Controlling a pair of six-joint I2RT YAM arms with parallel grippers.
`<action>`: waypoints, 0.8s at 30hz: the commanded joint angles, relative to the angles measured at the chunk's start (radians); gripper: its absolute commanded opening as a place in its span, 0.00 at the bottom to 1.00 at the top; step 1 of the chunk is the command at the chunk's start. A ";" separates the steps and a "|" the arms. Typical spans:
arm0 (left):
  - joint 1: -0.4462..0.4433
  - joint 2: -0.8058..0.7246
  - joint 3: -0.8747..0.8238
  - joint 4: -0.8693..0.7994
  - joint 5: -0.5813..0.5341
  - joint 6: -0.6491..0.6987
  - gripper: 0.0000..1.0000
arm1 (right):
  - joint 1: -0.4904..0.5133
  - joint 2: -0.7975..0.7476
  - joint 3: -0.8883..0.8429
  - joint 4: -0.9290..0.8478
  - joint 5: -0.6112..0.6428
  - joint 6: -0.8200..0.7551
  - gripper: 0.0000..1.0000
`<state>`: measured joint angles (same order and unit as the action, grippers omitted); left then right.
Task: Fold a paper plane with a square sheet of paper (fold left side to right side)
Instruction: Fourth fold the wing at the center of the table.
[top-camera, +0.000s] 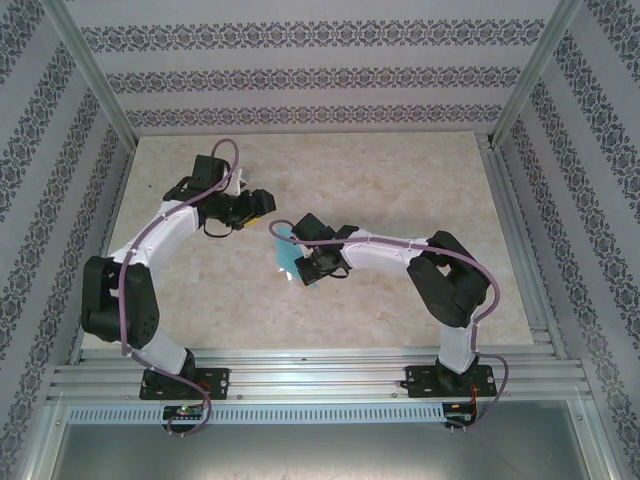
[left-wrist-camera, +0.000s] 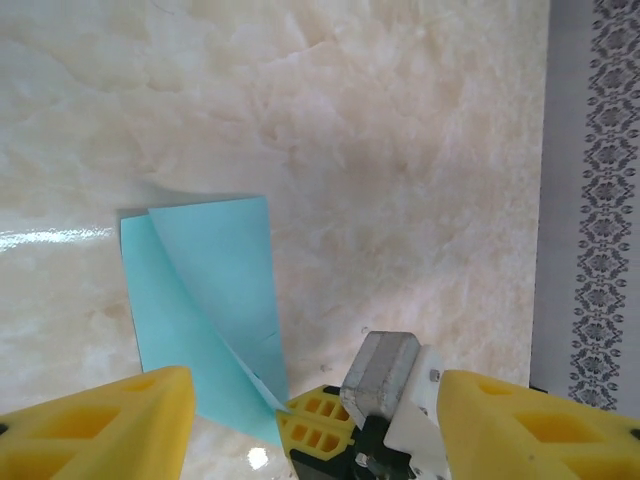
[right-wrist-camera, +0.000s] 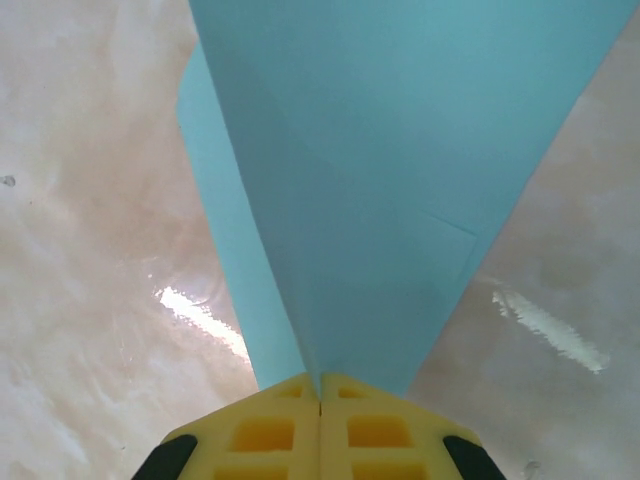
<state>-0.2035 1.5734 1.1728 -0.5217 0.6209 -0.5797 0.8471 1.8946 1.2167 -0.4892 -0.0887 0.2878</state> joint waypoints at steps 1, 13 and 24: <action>0.001 0.002 -0.125 0.151 0.028 -0.088 0.56 | -0.014 -0.026 -0.014 0.024 -0.052 0.029 0.00; -0.118 0.184 -0.205 0.326 0.039 -0.192 0.09 | -0.049 -0.044 -0.099 0.127 -0.101 0.092 0.00; -0.127 0.205 -0.209 0.312 0.007 -0.198 0.04 | -0.092 -0.068 -0.173 0.219 -0.154 0.151 0.00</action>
<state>-0.3241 1.7790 0.9417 -0.2398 0.6411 -0.7696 0.7696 1.8610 1.0653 -0.3206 -0.2195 0.4076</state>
